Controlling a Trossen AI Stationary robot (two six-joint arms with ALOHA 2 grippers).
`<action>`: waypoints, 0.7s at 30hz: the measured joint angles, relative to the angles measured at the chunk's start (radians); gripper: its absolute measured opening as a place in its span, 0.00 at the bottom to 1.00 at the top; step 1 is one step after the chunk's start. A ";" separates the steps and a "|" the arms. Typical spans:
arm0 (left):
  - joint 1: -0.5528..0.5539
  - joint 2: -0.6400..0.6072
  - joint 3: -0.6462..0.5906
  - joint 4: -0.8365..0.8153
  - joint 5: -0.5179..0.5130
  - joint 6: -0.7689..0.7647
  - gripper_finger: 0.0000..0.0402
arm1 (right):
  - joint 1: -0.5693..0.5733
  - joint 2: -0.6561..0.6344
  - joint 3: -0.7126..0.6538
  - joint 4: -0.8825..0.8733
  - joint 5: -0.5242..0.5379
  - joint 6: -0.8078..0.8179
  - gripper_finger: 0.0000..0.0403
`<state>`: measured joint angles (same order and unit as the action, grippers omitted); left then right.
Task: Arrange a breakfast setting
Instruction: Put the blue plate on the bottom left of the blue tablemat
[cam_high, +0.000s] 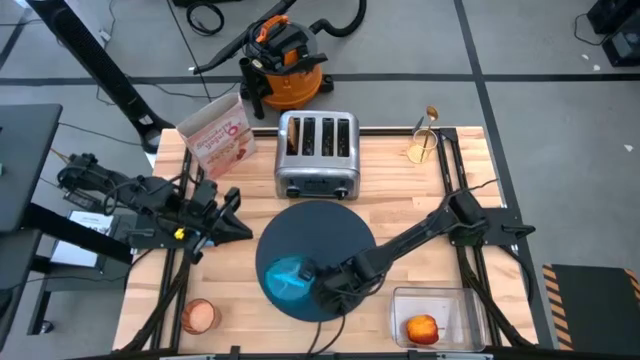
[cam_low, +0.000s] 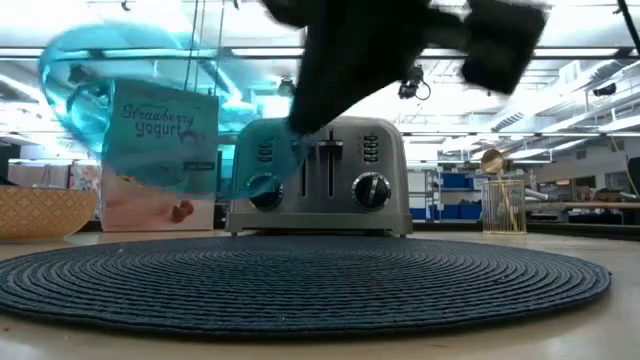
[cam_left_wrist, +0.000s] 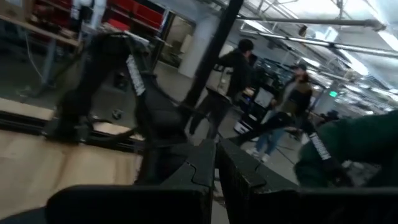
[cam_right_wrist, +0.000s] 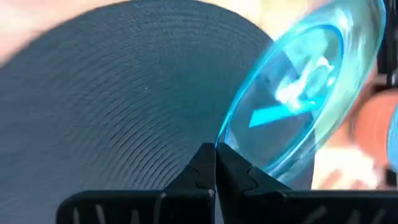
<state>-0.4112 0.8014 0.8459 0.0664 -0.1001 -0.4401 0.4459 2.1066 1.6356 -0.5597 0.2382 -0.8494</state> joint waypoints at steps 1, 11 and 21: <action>-0.009 0.003 0.000 -0.005 0.000 -0.016 0.07 | -0.003 0.017 0.001 0.038 -0.001 -0.032 0.01; -0.070 0.037 -0.001 -0.011 -0.106 -0.071 0.07 | -0.009 0.121 0.000 0.157 0.027 -0.123 0.02; -0.070 0.053 0.000 -0.010 -0.193 -0.073 0.07 | -0.011 0.117 0.001 0.152 -0.056 0.026 0.15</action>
<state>-0.4816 0.8548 0.8455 0.0564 -0.2933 -0.5127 0.4347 2.2238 1.6363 -0.4073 0.1819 -0.8230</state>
